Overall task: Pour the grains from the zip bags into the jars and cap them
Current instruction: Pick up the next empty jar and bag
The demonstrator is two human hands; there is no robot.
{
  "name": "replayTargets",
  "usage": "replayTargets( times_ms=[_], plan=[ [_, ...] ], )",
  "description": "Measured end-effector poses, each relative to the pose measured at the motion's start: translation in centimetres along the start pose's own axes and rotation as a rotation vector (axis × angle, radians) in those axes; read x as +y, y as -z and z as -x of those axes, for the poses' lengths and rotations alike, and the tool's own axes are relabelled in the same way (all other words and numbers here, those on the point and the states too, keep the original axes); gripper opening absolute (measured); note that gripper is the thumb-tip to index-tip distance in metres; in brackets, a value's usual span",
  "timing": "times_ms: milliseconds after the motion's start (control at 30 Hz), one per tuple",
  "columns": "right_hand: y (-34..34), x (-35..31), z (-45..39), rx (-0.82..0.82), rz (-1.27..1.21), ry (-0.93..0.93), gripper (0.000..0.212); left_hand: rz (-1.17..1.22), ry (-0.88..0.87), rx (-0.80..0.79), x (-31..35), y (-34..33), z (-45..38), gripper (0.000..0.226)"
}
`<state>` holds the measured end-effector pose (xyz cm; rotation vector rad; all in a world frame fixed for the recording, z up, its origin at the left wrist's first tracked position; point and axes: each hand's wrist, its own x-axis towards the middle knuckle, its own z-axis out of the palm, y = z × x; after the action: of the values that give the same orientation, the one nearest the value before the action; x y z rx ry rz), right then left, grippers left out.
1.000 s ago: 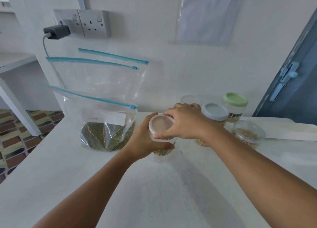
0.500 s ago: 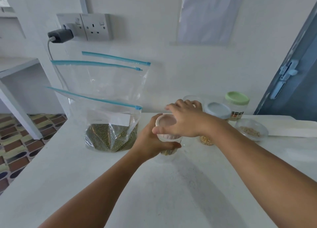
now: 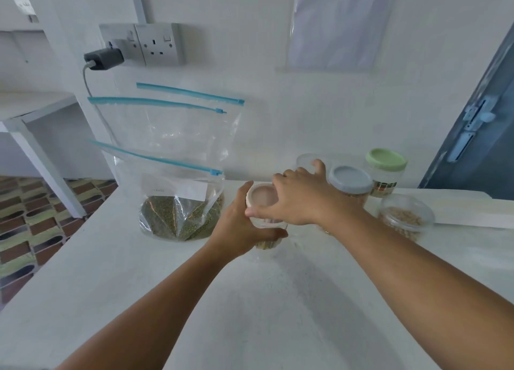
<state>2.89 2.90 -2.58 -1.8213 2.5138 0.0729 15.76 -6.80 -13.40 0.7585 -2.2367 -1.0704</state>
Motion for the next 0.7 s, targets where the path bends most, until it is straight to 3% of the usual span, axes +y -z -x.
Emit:
replayTargets(
  times_ms=[67, 133, 267, 367, 433, 533, 700],
  plan=[
    [0.7, 0.7, 0.0, -0.102, -0.088, 0.079, 0.086, 0.001, -0.001, 0.001, 0.2, 0.0, 0.1, 0.121],
    [1.3, 1.2, 0.1, -0.186, -0.112, 0.106, 0.101, -0.006, 0.003, 0.002, 0.3, -0.1, 0.0, 0.114],
    [0.9, 0.9, -0.1, -0.052, 0.001, 0.021, 0.095, -0.056, -0.003, -0.016, 0.8, -0.6, 0.2, 0.131],
    [1.0, 1.1, -0.1, -0.013, -0.009, 0.108, 0.070, -0.060, -0.018, -0.037, 1.0, -0.7, 0.1, 0.128],
    [1.7, 1.6, -0.1, 0.002, -0.023, 0.198, 0.071, -0.042, -0.015, -0.044, 1.2, -0.5, -0.1, 0.121],
    [3.2, 2.8, 0.3, 0.085, -0.183, 0.270, 0.079, 0.003, 0.045, -0.030, 0.9, 0.1, -0.2, 0.114],
    [0.9, 5.3, 2.2, 0.250, -0.626, 0.249, 0.094, 0.055, 0.119, -0.003, -0.1, 0.8, 0.3, 0.133]
  ],
)
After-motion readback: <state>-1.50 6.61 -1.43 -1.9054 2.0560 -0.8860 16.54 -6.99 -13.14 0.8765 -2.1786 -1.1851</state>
